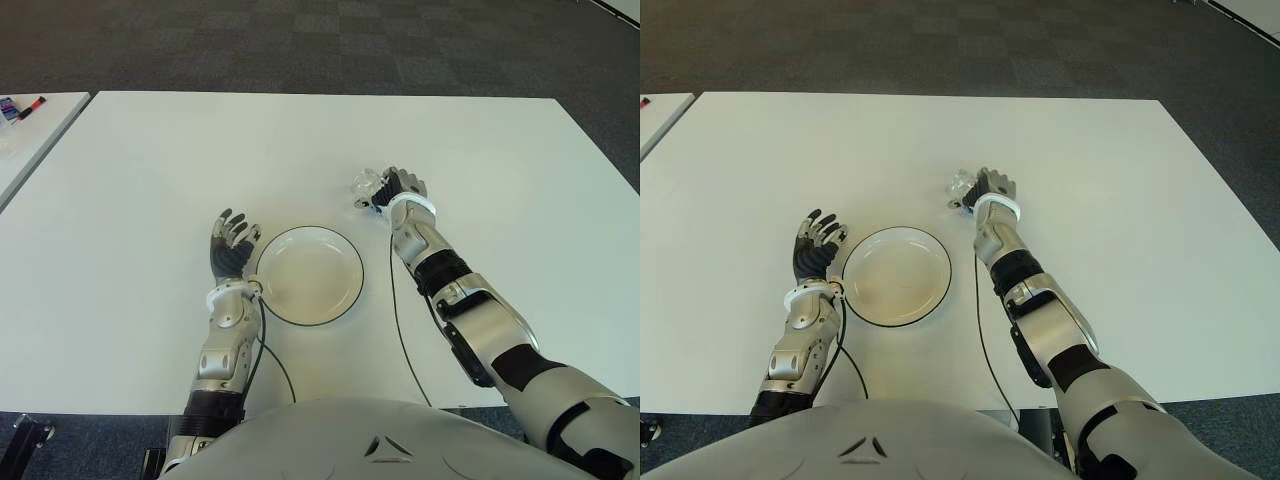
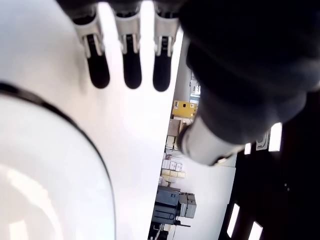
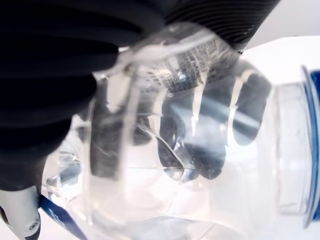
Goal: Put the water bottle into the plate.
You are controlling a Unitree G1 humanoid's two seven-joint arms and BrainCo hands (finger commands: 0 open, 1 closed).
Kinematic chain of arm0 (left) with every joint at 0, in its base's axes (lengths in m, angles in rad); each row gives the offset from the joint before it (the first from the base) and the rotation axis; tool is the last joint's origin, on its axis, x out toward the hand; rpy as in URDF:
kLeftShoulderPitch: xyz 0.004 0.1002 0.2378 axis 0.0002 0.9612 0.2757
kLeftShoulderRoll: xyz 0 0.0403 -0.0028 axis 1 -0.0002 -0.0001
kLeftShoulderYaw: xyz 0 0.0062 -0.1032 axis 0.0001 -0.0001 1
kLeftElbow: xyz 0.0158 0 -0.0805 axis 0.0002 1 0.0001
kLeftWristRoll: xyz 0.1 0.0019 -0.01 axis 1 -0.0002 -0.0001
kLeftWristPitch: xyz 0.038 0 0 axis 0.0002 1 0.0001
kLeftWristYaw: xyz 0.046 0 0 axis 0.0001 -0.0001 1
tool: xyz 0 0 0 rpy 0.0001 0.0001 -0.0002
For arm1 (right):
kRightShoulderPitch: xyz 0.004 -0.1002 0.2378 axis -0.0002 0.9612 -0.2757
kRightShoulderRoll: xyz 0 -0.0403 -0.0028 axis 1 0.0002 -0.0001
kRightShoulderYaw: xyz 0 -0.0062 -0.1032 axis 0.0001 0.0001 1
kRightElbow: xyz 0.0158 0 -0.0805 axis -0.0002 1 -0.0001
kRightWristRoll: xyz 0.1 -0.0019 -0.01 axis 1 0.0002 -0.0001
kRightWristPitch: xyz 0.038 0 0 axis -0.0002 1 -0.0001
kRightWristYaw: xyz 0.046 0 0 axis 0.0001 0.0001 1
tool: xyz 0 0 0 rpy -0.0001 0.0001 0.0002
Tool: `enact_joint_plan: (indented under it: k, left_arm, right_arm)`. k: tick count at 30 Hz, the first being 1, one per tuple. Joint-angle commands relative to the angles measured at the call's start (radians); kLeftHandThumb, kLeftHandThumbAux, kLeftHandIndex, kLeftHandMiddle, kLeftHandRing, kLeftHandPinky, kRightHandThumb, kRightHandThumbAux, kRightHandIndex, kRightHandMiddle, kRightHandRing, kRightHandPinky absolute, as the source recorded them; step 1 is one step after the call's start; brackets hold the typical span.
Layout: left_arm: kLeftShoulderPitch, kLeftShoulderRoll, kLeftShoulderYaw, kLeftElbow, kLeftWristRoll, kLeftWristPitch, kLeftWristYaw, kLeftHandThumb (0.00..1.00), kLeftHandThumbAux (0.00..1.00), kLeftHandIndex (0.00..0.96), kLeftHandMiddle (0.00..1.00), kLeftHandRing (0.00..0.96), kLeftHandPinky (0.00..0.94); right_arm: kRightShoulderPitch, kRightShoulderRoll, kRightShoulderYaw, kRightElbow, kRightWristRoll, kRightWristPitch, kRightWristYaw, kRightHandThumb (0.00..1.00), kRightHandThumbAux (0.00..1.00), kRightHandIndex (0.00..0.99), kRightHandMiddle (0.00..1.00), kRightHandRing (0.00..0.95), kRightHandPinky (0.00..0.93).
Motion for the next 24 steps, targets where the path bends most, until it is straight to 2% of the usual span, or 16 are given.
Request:
enact_joint_plan:
  k: [1, 9, 16, 24]
  left_arm:
    - [-0.004, -0.112, -0.005, 0.002, -0.005, -0.001, 0.017, 0.394, 0.854, 0.16, 0.248, 0.227, 0.256]
    - [-0.004, -0.114, -0.003, 0.0, -0.01, 0.001, 0.018, 0.424, 0.85, 0.171, 0.263, 0.239, 0.263]
    - [-0.007, -0.112, 0.0, 0.004, -0.016, -0.002, 0.015, 0.447, 0.855, 0.175, 0.278, 0.247, 0.261]
    - [-0.008, -0.109, 0.0, 0.005, -0.02, -0.007, 0.011, 0.451, 0.855, 0.162, 0.267, 0.238, 0.252]
  right_arm:
    - [-0.008, -0.003, -0.01, -0.008, 0.014, -0.028, -0.02, 0.85, 0.677, 0.414, 0.488, 0.698, 0.601]
    - [-0.006, -0.005, -0.017, -0.001, 0.021, -0.045, -0.026, 0.852, 0.675, 0.424, 0.484, 0.686, 0.609]
    - [0.004, 0.0, -0.032, 0.0, 0.034, -0.07, -0.06, 0.851, 0.675, 0.419, 0.486, 0.694, 0.555]
    - [0.045, -0.009, -0.048, -0.071, 0.041, -0.111, -0.105, 0.85, 0.677, 0.411, 0.491, 0.714, 0.578]
